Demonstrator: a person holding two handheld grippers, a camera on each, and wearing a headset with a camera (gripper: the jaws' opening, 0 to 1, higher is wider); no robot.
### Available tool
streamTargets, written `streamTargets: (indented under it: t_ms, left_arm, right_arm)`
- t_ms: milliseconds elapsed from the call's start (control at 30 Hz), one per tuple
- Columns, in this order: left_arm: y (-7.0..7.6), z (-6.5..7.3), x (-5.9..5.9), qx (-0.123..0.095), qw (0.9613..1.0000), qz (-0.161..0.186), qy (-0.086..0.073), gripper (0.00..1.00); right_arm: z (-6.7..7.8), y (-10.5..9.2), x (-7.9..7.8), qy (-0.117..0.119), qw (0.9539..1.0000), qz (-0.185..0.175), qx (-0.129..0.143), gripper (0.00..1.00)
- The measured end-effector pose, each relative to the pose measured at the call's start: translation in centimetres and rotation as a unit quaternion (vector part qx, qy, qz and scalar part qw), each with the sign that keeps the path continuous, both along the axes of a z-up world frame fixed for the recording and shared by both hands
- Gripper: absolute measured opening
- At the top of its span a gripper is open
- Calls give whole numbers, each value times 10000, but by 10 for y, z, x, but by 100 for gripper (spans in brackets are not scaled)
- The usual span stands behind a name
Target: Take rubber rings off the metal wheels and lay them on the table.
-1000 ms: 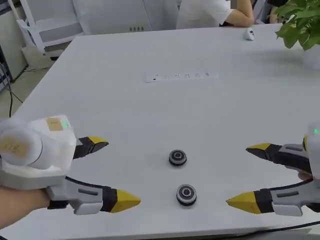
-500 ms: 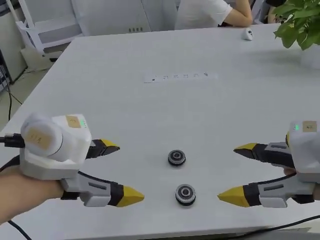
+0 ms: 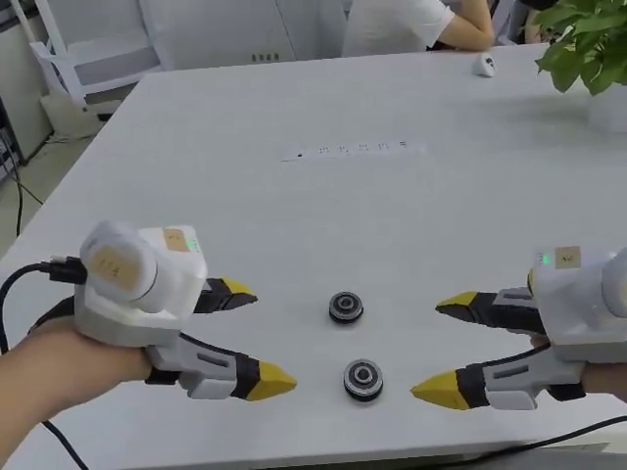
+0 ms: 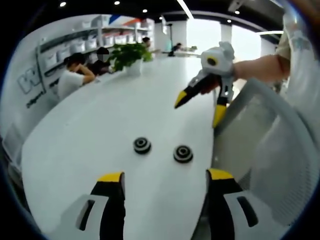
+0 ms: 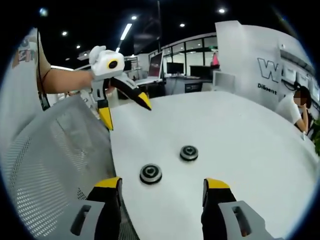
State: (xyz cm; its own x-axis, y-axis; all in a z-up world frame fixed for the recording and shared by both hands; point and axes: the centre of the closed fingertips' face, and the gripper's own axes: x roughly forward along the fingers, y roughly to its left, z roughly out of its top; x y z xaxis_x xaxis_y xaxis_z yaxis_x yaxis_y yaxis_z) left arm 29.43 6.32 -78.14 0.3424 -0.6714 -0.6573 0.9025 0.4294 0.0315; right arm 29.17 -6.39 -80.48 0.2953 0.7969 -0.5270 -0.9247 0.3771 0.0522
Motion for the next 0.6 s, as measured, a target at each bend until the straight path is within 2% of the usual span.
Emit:
streamTargets:
  t_ms: [133,233,600]
  left_arm:
    - [-5,-8,0,64,9999,-101,90,66]
    - [-10,-10,-1,20,9997,-149,181,66]
    - [-23,-21,-1,130,9990,-328,278,63]
  right_arm:
    - [-7,1,0,36,9999,81,-73,61]
    - [-9,2,-1,53,9998,135,-104,59]
    - [-22,6,1,67,9994,263,-200,53]
